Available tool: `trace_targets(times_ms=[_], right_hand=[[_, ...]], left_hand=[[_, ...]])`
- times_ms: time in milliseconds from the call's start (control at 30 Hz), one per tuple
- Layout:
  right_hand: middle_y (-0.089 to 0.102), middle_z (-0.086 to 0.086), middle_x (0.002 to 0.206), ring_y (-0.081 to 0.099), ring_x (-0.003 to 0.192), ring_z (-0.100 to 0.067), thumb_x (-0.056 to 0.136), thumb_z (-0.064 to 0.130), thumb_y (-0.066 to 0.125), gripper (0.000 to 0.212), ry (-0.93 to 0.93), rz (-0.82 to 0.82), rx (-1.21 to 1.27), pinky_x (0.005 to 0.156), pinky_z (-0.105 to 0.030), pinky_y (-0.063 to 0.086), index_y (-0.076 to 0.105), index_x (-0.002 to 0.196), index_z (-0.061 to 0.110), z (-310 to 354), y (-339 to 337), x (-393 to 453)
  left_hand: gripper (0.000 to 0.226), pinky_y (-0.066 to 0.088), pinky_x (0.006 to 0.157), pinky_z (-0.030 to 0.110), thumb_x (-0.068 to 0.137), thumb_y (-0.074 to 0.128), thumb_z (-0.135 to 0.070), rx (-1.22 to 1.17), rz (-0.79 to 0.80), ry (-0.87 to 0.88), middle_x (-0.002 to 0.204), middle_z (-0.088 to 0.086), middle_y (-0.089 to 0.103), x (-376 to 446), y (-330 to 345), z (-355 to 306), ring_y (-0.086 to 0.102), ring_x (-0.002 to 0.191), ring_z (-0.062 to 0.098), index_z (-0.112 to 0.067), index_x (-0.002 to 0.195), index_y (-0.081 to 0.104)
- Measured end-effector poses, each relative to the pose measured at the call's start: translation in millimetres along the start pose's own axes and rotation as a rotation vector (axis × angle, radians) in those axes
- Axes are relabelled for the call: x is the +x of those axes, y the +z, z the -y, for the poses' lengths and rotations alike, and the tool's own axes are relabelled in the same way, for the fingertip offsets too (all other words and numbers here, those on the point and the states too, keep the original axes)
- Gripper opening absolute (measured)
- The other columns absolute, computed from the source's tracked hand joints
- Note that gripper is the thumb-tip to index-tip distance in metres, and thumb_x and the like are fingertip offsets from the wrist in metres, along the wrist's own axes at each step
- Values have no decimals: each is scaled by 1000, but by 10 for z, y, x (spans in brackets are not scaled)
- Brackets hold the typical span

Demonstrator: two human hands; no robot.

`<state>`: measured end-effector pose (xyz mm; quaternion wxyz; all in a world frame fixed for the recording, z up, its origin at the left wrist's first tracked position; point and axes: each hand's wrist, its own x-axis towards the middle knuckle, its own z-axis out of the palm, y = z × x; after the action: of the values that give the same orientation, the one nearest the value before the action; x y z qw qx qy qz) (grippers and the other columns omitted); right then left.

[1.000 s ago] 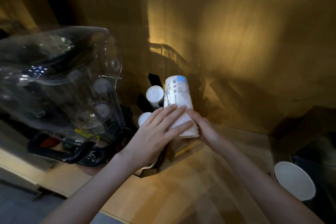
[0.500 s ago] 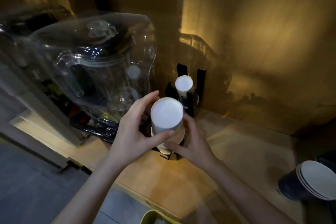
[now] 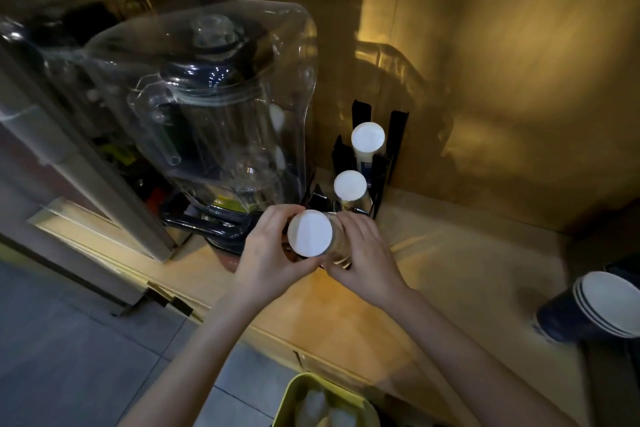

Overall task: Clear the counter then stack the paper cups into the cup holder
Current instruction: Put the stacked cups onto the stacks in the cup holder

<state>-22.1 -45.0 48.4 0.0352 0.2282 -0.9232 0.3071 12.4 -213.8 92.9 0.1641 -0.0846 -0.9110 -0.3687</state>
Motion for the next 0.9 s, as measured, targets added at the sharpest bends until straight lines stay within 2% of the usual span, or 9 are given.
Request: trace_targets(times_ms=[133, 267, 333, 433, 567, 700, 900], right_hand=[[50, -5, 132, 39, 126, -22, 73, 27, 69, 69, 14, -36, -35, 104, -35, 36, 40, 133, 12, 50, 25, -14], [54, -6, 123, 46, 118, -22, 75, 23, 69, 59, 106, -60, -8, 93, -34, 42, 44, 127, 15, 63, 18, -35], [55, -6, 119, 50, 113, -22, 78, 26, 68, 52, 155, -41, -10, 89, -33, 43, 47, 124, 18, 40, 11, -31], [56, -7, 115, 51, 110, -24, 82, 32, 64, 48, 205, 17, -53, 88, -33, 42, 47, 127, 21, -10, 0, -23], [58, -10, 108, 53, 104, -25, 86, 37, 57, 45, 234, 74, -110, 82, -33, 43, 49, 127, 21, -42, 6, -16], [61, -11, 102, 51, 104, -24, 91, 33, 49, 40, 205, 128, -152, 77, -33, 41, 49, 126, 16, -27, -3, -7], [63, -10, 106, 50, 110, -25, 94, 30, 42, 35, 178, 131, -196, 81, -36, 42, 49, 123, 13, 4, 2, 32]], left_hand=[[63, 33, 84, -1, 58, 85, -23, 7, 43, -20, 110, 6, 58, 11, 177, 121, 50, 100, 6, -8, 110, 54], [64, 38, 86, 16, 61, 83, -21, 20, 84, -48, 116, 12, 55, 43, 316, 172, 55, 105, 21, -5, 115, 52], [65, 43, 87, 26, 64, 81, -23, 51, 115, -46, 119, 11, 54, 66, 378, 194, 56, 108, 24, -7, 119, 51], [66, 47, 91, 34, 67, 79, -24, 89, 173, -62, 124, 10, 53, 108, 448, 199, 55, 111, 26, -9, 123, 49], [66, 47, 90, 36, 70, 77, -21, 144, 256, -81, 126, 12, 51, 151, 522, 209, 54, 112, 28, -7, 126, 46], [67, 47, 91, 36, 74, 73, -21, 203, 306, -93, 128, 13, 49, 133, 579, 231, 53, 114, 29, -7, 131, 41], [70, 46, 96, 38, 79, 68, -26, 235, 329, -119, 135, 13, 44, 127, 582, 193, 50, 119, 29, -4, 136, 33]])
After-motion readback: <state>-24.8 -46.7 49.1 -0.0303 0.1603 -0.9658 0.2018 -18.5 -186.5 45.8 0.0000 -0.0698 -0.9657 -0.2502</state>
